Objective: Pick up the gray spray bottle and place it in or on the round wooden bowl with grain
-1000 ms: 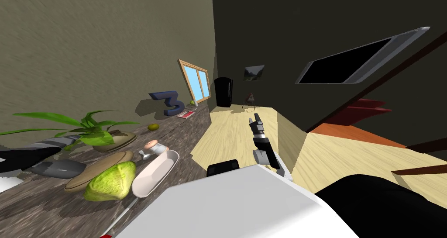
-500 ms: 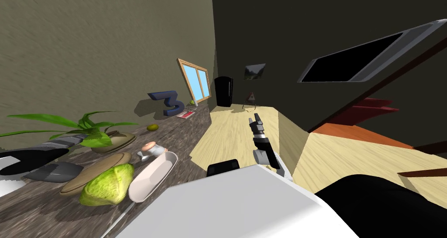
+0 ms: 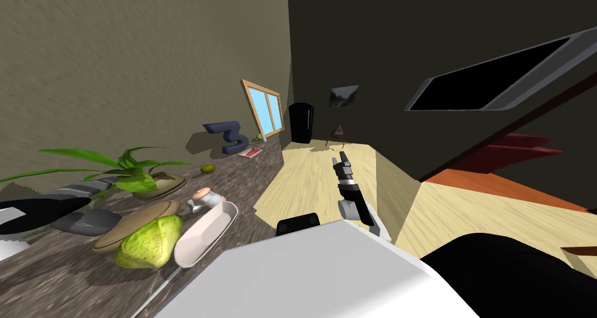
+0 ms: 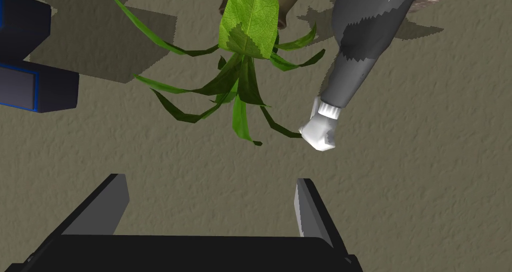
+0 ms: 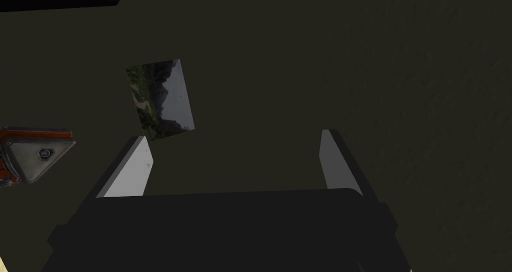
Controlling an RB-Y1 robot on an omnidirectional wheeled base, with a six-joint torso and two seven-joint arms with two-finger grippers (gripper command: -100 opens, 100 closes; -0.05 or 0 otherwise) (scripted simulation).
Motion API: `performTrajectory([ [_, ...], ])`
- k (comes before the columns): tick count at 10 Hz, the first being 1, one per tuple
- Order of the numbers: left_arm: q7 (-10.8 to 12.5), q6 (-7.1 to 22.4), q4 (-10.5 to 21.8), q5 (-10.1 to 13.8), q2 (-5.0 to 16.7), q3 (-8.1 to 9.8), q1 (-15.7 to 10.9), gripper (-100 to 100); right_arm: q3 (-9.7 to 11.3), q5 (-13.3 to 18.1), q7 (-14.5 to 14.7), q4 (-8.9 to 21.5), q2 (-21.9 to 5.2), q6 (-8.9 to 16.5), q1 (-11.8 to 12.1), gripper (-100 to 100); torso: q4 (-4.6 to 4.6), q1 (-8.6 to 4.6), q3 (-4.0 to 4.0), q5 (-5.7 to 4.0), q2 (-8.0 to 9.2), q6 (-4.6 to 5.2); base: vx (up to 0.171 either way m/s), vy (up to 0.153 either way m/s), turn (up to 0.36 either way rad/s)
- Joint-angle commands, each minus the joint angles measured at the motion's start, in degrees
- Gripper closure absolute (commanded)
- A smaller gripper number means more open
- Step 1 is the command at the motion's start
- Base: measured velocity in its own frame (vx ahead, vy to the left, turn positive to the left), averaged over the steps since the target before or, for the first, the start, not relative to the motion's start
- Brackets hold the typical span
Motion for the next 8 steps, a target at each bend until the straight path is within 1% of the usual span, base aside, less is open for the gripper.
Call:
performTrajectory([
  [1, 1.82, -2.86, 2.22, -1.45, 1.08, -1.06, -1.05, -100, 0.0, 0.0, 0.0, 0.0, 0.0, 0.0, 0.0, 0, 0.0, 0.0, 0.0, 0.0, 0.0, 0.0, 0.075, -0.053, 0.206],
  [2, 1.82, -3.56, 2.22, -1.45, 1.08, -1.06, -1.05, -100, 0.0, 0.0, 0.0, 0.0, 0.0, 0.0, 0.01, 0, 0.0, -0.06, -0.02, -0.01, -0.03, -0.03, 0.098, -0.056, 0.099],
  [3, 3.43, -5.36, 4.14, -2.82, 1.97, -2.04, -2.0, -100, 0.0, 0.0, 0.0, 0.0, 0.0, 0.0, 0.0, 0, -0.03, -0.06, -0.08, -0.01, -0.12, 0.03, 0.117, -0.048, 0.184],
  [4, 3.43, -6.56, 4.14, -2.82, 1.97, -2.04, -2.0, -100, 0.0, 0.0, 0.0, 0.0, 0.0, 0.0, 0.01, 0, -0.05, -0.05, -0.12, -0.01, -0.2, -0.02, 0.093, -0.029, 0.117],
  [5, 5.03, -8.43, 6.07, -4.2, 2.86, -3.03, -2.96, -100, 0.0, 0.0, 0.0, 0.0, 0.0, 0.0, 0.0, 0, -0.05, 0.03, -0.1, 0.01, -0.16, 0.03, 0.09, -0.04, 0.145],
  [6, 5.03, -9.56, 6.07, -4.2, 2.86, -3.03, -2.96, -100, 0.0, 0.0, 0.0, 0.0, 0.0, 0.0, 0.01, 0, -0.04, 0.01, -0.09, 0.01, -0.15, 0.0, 0.084, -0.04, 0.124],
  [7, 6.64, -11.49, 7.99, -5.57, 3.74, -4.02, -3.91, -100, 0.0, 0.0, 0.0, 0.0, 0.0, 0.0, 0.0, 0, -0.04, 0.02, -0.08, 0.01, -0.13, 0.02, 0.108, -0.053, 0.241],
  [8, 6.64, -12.56, 7.99, -5.57, 3.74, -4.02, -3.91, -100, 0.0, 0.0, 0.0, 0.0, 0.0, 0.0, 0.01, 0, -0.04, -0.03, -0.1, 0.0, -0.18, -0.03, 0.08, -0.052, 0.114],
])
